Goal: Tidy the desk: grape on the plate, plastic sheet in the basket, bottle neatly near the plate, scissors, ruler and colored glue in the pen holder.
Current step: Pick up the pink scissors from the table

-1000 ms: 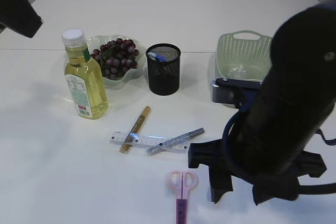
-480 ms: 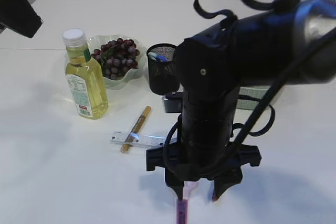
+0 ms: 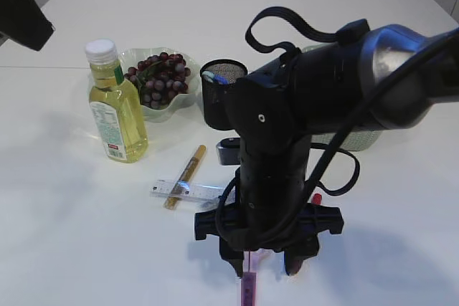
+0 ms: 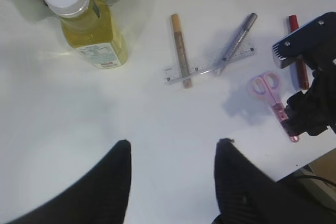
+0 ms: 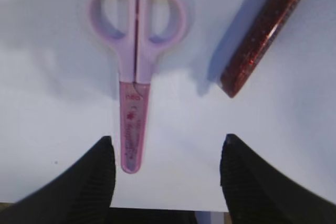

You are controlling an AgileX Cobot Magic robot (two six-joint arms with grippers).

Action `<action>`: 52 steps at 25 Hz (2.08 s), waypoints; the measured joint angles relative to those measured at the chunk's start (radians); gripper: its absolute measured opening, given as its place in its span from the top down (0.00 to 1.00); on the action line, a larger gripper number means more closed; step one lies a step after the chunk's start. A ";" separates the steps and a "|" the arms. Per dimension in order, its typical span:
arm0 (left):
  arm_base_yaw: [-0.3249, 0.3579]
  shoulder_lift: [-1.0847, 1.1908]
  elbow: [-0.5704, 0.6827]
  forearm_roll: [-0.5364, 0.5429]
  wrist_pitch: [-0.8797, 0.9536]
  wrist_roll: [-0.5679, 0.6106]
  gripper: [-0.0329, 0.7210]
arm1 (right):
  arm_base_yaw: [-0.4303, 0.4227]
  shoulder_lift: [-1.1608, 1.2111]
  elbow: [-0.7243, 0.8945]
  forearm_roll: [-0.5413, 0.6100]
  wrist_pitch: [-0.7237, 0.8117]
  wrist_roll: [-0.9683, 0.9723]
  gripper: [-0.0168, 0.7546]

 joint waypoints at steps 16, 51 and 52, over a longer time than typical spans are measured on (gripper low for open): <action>0.000 0.000 0.000 0.027 0.000 0.000 0.46 | 0.000 0.046 -0.002 0.075 -0.078 -0.002 0.34; 0.000 0.000 0.000 0.051 0.000 0.000 0.47 | 0.000 0.107 -0.002 0.068 -0.151 0.009 0.34; 0.000 0.000 0.000 0.051 0.000 0.000 0.47 | 0.000 0.107 -0.002 0.068 -0.151 0.009 0.34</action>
